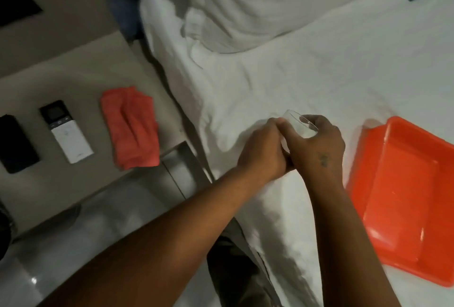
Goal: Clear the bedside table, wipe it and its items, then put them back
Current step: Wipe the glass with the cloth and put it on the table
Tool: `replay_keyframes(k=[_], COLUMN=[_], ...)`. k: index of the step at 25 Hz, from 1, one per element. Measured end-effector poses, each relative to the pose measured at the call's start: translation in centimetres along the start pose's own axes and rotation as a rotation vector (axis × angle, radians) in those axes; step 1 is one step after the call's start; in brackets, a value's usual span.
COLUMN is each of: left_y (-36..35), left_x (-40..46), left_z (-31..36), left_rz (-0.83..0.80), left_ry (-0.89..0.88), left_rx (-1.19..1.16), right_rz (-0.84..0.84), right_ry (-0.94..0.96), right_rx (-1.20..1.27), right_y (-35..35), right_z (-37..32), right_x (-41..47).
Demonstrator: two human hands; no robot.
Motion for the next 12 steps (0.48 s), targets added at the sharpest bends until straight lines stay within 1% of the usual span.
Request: replay_keyframes(k=[1,2,4,5,7,9,10,11,12], left_y=[2.1,4.9,10.7,13.0,18.6,22.8,24.3,25.3,26.0], left_x=[-0.2,-0.7,-1.3,-1.6,-3.6,-6.5,-8.0,-9.1,-10.0], left_z=[-1.7,-4.1,-8.1,-11.1,-18.0,-24.6,-27.4,-28.9,-29.9], left_rz=[0.041,0.123,0.271,0.392,0.620,0.834,0.917,0.960,0.978], left_ry=[0.112,0.241,0.280,0.332,0.463,0.566,0.623,0.681,0.728], left_rx=[-0.135,-0.266,-0.292,-0.336,-0.450,-0.439,-0.494,-0.582,-0.685], right_rz=[-0.037,-0.088,-0.175,-0.204,-0.271,-0.415,-0.506,-0.573,-0.591], right_ry=[0.079,0.153,0.245,0.296,0.447,0.591,0.672,0.770,0.862], right_rx=[0.013,0.048,0.190,0.245,0.249,0.144,0.028,-0.143,-0.336], right_y=[-1.1,-2.6,-5.9,-7.9,-14.2,-22.1,-26.6,-30.2,-33.2], right_z=[-2.3,-5.1,-9.9,-12.0,-15.1,-16.6,-16.7,-16.4,-15.5], right_x=[-1.3,-2.9,-5.9,-7.3,-10.3,-13.4,-15.4,-17.1,-18.3])
Point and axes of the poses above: each hand's wrist, its own x-axis towards the middle knuckle, its own y-axis out of the back of the hand, z = x × y, the point moved 6 cm from there along x, towards the middle knuckle, and after that the axes turned 11 degrees about z, right-handed, at the moved point
